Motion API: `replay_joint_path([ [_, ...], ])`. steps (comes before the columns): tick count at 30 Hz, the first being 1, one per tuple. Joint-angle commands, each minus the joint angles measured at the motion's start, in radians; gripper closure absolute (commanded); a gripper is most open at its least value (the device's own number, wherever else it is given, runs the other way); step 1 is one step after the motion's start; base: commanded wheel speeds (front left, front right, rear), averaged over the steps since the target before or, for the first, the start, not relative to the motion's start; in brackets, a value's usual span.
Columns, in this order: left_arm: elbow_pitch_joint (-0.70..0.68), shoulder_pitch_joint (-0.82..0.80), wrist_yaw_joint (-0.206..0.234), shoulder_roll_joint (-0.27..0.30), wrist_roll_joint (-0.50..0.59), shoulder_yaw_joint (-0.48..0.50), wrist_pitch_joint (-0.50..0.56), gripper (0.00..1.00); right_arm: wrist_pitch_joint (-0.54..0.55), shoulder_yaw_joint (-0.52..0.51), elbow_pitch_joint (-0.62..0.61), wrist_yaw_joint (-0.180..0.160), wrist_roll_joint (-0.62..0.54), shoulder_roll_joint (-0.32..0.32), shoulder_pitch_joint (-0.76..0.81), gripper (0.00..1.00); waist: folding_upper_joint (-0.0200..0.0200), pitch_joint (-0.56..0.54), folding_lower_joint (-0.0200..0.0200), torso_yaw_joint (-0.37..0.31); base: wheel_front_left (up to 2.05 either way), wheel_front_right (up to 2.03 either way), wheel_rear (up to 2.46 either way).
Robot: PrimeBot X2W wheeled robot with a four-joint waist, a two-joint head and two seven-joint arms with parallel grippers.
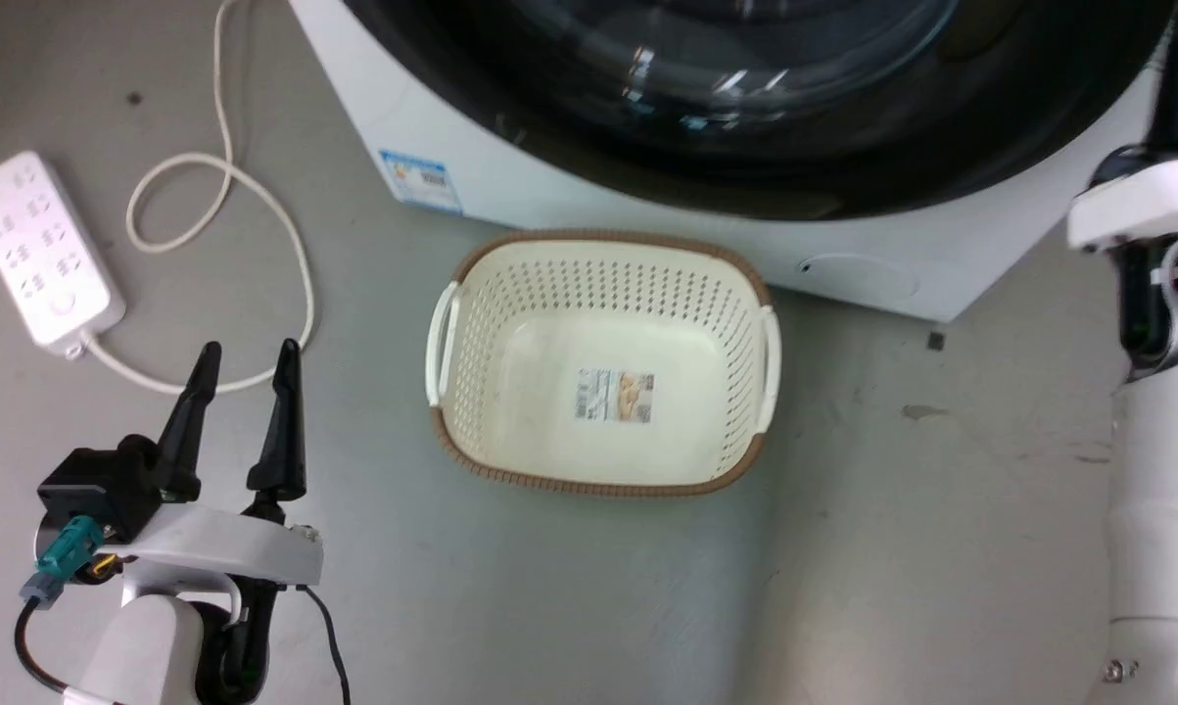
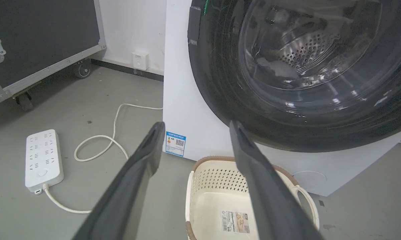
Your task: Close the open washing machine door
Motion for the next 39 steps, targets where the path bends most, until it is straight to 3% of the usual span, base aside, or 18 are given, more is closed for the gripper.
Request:
replay_joint_path([
  [1,-0.001,0.006,0.002,-0.006,0.01,0.011,-0.005,0.0,-0.007,0.011,-0.044,-0.001,0.025,-0.012,0.029,1.0,-0.0001,-0.042,-0.0001,-0.033,0.0,0.0,0.0],
  [5,-0.005,0.027,0.014,-0.012,0.023,0.025,-0.005,0.0,-0.007,0.045,-0.13,-0.001,0.064,-0.012,0.11,1.0,-0.0001,-0.095,-0.0001,-0.07,0.0,0.0,0.0],
  [11,-0.022,0.075,0.042,-0.022,0.054,0.041,-0.005,0.0,-0.007,0.135,-0.259,-0.001,0.097,-0.012,0.351,1.0,-0.0001,-0.189,-0.0001,-0.15,0.0,0.0,0.0],
  [21,-0.04,0.126,0.073,-0.036,0.065,0.047,-0.005,0.0,-0.001,0.271,-0.273,-0.001,0.115,-0.012,0.606,1.0,-0.0001,-0.259,-0.0001,-0.211,0.0,0.0,0.0],
  [34,-0.036,0.151,0.109,-0.023,0.126,-0.006,0.027,0.0,0.032,0.32,-0.314,-0.001,0.076,-0.012,0.773,0.98,-0.0001,-0.304,-0.0001,-0.214,0.0,0.0,0.0],
  [35,-0.036,0.151,0.111,-0.023,0.127,-0.008,0.029,0.0,0.036,0.319,-0.315,-0.001,0.076,-0.012,0.777,0.57,-0.0001,-0.306,-0.0001,-0.213,0.0,0.0,0.0],
  [36,-0.036,0.152,0.113,-0.023,0.128,-0.011,0.032,0.0,0.037,0.317,-0.317,-0.001,0.078,-0.012,0.779,0.0,-0.0001,-0.309,-0.0001,-0.213,0.0,0.0,0.0],
  [39,-0.035,0.154,0.116,-0.023,0.128,-0.016,0.038,0.0,0.036,0.315,-0.319,-0.001,0.086,-0.012,0.785,0.0,-0.0001,-0.316,-0.0001,-0.21,0.0,0.0,0.0],
])
